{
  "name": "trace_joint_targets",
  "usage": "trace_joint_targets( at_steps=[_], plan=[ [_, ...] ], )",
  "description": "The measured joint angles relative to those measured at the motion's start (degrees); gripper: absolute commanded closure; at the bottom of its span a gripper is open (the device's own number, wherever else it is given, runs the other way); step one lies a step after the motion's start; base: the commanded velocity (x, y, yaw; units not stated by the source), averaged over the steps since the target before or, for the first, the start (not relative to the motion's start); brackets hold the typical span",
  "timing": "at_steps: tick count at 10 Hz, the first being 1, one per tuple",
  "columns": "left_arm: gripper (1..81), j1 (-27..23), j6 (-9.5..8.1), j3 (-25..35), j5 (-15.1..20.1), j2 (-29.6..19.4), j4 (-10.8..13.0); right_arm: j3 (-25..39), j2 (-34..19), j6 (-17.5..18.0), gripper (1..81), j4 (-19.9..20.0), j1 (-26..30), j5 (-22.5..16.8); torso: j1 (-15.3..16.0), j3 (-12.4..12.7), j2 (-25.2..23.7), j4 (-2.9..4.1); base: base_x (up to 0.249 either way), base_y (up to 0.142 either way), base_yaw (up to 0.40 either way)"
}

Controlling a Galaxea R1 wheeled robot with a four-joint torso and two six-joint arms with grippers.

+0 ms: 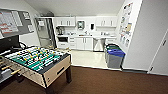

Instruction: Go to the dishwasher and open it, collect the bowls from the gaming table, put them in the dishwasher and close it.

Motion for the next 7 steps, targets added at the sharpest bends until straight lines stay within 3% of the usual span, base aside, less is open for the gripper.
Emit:
trace_joint_targets(
  at_steps=[7],
  plan=[
    [1.0,0.0,0.0,0.0,0.01,0.0,0.0,-0.02,0.0,0.0,1.0,0.0,-0.02,0.0,0.0,0.0,0.0,0.0,0.0,0.0,0.0]
  ],
)
